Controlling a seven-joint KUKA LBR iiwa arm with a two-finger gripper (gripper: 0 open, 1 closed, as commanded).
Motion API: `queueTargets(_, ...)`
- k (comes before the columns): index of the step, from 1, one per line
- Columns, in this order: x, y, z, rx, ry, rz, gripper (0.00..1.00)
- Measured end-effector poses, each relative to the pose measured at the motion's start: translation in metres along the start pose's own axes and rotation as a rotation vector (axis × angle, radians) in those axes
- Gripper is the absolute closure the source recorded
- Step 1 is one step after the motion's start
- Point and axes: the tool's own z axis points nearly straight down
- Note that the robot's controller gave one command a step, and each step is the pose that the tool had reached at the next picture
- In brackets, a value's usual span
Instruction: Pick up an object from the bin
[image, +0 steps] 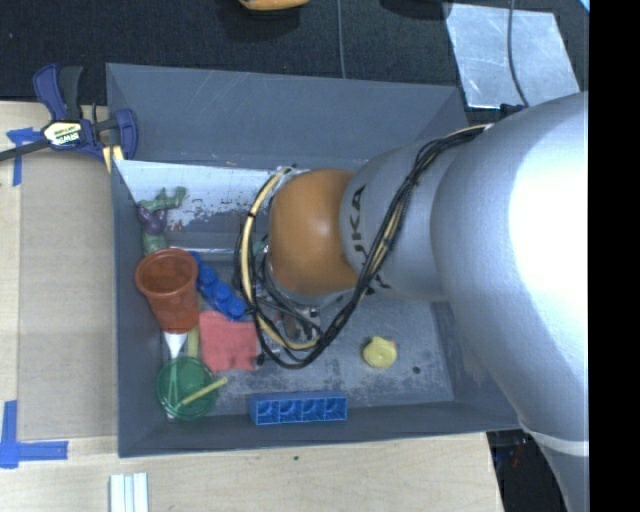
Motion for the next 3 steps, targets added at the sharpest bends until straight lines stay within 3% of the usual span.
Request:
queueTargets(1,-0.005,-0.009,-0.002,-0.002,0.001,-0.117,1.0)
queueTargets(2,-0.005,-0.009,-0.003,-0.002,0.001,-0.118,1.0)
queueTargets(3,-0.022,-0.007,-0.071,-0.002,0.004,-0.148,1.0)
